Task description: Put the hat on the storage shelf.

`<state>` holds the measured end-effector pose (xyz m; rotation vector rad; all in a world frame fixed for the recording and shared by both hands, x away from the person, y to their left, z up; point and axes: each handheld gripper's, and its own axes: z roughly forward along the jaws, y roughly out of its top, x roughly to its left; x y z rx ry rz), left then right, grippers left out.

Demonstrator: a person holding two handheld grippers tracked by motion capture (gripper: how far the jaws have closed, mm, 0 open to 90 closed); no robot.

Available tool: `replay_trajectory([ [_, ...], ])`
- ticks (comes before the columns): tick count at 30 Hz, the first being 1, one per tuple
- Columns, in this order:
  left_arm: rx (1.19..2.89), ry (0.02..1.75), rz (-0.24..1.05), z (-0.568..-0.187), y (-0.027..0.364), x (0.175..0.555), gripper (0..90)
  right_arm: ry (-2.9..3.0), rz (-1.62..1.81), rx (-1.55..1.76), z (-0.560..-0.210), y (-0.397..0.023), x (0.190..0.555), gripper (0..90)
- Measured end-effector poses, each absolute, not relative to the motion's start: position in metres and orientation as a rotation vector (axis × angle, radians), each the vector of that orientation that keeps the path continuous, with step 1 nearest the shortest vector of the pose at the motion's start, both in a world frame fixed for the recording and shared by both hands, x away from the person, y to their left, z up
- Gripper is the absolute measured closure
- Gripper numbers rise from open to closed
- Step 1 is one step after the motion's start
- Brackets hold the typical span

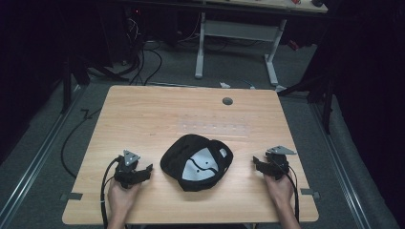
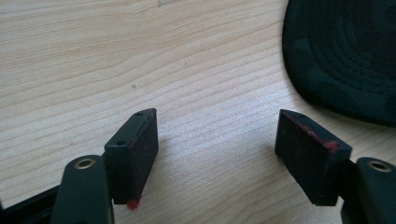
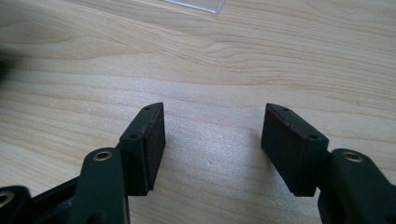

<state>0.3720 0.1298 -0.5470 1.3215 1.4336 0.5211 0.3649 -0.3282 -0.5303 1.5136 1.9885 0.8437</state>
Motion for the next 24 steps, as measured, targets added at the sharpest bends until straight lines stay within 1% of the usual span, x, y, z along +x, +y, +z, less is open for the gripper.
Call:
replay_trajectory([
  [9,1.321,1.434,0.521,-0.5470,0.1298,0.3721,30.1,2.001,0.845,1.497,-0.5304,-0.3279,0.3649,39.2],
  [12,1.322,1.434,0.522,-0.5470,0.1297,0.3721,30.1,2.013,0.850,1.495,-0.5304,-0.3271,0.3646,36.3],
  [16,1.322,1.434,0.522,-0.5470,0.1297,0.3721,30.0,2.025,0.852,1.483,-0.5305,-0.3268,0.3646,34.8],
  [17,1.321,1.434,0.522,-0.5470,0.1297,0.3721,30.0,2.033,0.854,1.480,-0.5306,-0.3263,0.3644,33.0],
  [24,1.321,1.435,0.523,-0.5470,0.1295,0.3721,29.9,2.037,0.858,1.477,-0.5306,-0.3262,0.3641,33.2],
])
